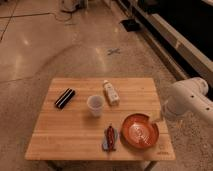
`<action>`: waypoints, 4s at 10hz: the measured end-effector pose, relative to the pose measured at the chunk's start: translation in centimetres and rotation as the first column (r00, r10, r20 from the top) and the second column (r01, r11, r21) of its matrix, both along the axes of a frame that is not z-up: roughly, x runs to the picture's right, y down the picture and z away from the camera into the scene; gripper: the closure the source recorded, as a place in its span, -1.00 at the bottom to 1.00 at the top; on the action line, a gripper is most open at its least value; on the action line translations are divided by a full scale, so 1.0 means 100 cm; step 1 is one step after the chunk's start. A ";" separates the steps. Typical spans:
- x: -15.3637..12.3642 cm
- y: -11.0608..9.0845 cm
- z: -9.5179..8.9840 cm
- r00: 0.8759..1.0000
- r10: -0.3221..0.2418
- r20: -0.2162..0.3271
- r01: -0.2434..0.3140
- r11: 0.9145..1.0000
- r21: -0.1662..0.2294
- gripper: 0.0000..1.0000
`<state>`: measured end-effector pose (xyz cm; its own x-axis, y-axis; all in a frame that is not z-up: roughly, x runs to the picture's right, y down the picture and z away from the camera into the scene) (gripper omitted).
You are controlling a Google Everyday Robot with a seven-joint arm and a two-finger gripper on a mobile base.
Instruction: Drag the ceramic bowl in a circle
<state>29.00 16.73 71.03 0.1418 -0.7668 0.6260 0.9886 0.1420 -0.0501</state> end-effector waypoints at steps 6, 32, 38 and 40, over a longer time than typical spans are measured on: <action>0.000 0.001 0.000 1.000 0.002 0.000 -0.002 1.000 -0.001 -0.60; 0.024 0.085 0.085 0.993 0.016 -0.121 -0.029 0.994 -0.105 0.35; 0.072 0.047 0.088 0.955 0.042 -0.295 -0.061 0.997 -0.056 1.00; 0.065 0.028 0.096 0.950 0.043 -0.310 -0.057 0.998 -0.037 1.00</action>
